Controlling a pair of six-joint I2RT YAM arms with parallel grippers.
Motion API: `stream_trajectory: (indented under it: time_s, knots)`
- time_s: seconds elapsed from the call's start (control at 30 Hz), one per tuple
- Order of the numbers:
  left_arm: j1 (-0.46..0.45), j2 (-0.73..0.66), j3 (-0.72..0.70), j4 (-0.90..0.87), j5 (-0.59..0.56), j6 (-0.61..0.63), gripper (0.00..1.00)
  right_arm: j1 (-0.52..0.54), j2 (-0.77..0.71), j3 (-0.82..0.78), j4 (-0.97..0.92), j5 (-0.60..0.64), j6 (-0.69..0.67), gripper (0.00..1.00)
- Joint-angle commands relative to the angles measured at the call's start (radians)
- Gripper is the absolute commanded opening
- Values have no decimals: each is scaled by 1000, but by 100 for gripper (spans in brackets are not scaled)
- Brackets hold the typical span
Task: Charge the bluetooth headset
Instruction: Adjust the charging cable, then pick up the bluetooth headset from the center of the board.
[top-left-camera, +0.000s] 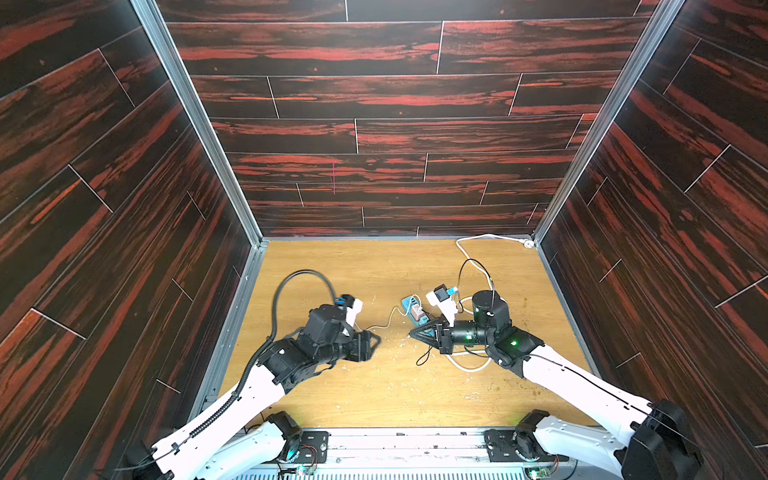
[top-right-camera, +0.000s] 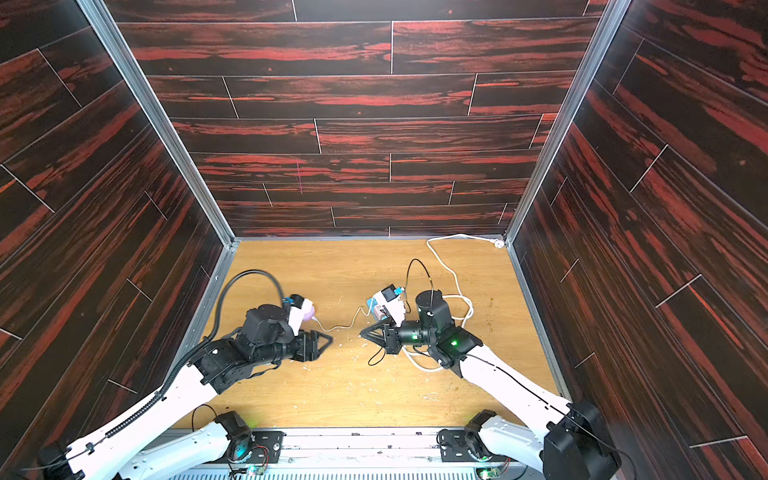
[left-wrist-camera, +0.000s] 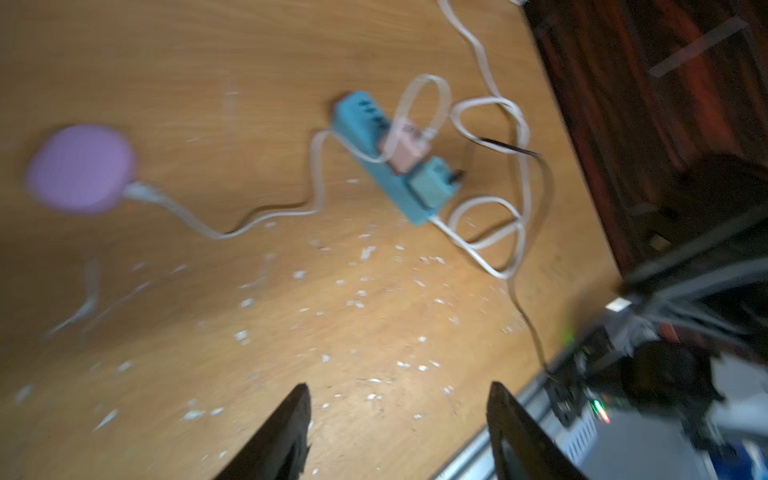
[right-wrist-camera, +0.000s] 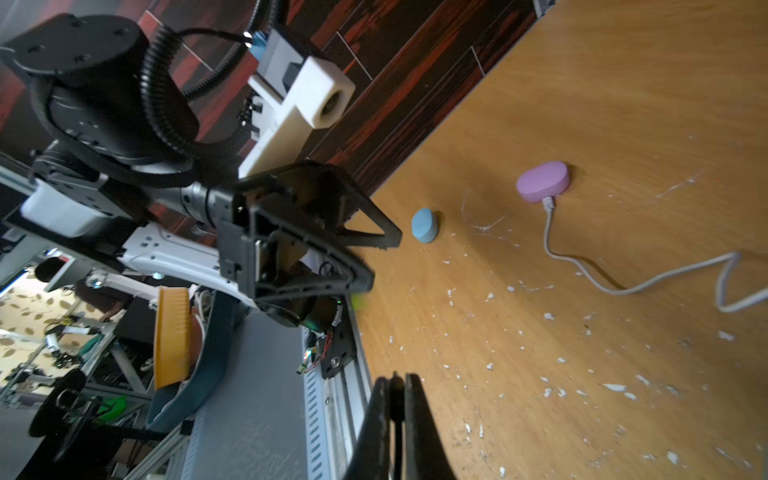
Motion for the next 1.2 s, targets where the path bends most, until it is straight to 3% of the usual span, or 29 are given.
stream_trajectory:
  time_s: [0.0, 0.17, 0.27, 0.73, 0.93, 1.17]
  knots:
    - [56, -18, -40, -149, -220, -152, 76, -1, 22, -17, 41, 19, 20, 0]
    - [167, 22, -50, -281, -377, -197, 89, -1, 39, -42, 91, -14, 48, 0]
    - [240, 56, -68, -283, -439, -196, 90, -2, 34, -71, 126, -25, 67, 0]
    - [435, 376, -46, 100, -271, -77, 89, -2, 36, -135, 212, -52, 119, 0]
    - [490, 514, -5, 115, -213, -24, 87, -1, 43, -149, 241, -59, 139, 0]
    - [512, 558, -10, 117, -168, -13, 84, 0, 60, -154, 260, -61, 152, 0]
